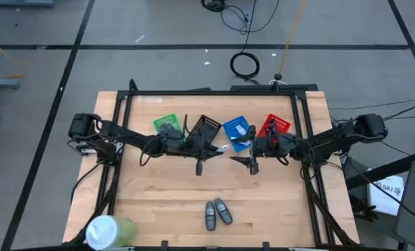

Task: Pick & Place Travel size toiletries
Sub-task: Put the white toothpaste into the blue bin

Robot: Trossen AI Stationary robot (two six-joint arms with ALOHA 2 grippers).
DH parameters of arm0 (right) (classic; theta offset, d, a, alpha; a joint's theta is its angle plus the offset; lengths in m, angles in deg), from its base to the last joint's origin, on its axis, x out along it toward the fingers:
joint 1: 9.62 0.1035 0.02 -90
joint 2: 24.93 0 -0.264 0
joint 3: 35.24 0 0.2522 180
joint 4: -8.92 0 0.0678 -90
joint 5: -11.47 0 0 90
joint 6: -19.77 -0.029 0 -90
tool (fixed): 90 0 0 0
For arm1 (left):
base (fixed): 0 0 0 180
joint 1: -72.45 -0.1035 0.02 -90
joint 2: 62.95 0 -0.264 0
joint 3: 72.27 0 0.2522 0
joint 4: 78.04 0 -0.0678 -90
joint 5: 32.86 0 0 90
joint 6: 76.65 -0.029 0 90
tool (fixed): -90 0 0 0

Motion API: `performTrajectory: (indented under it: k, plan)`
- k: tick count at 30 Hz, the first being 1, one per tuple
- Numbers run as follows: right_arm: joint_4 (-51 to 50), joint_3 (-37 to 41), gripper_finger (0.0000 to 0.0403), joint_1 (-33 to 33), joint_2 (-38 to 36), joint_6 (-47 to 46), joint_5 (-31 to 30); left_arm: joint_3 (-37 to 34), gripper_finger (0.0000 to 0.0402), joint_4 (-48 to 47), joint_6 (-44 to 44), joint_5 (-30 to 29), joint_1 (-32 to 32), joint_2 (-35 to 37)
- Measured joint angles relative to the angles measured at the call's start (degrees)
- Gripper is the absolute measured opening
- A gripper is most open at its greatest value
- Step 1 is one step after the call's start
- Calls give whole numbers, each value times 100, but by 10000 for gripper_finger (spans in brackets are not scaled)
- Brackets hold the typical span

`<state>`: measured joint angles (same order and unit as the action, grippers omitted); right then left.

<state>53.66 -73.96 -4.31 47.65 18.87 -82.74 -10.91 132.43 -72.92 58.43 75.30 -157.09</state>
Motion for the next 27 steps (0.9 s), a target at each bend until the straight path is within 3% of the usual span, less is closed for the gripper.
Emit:
performTrajectory:
  k: [15, 21, 27]
  plan:
    - [38, -5, 294, 6, 8, -156, 296, 879, 5, -771, -44, 24, -68, -683]
    - [-142, -5, 262, 5, 8, -69, 289, 917, 6, -687, -68, 59, -48, -665]
    - [-137, -5, 204, 4, 8, 14, 287, 917, 13, -732, 0, 165, -55, -667]
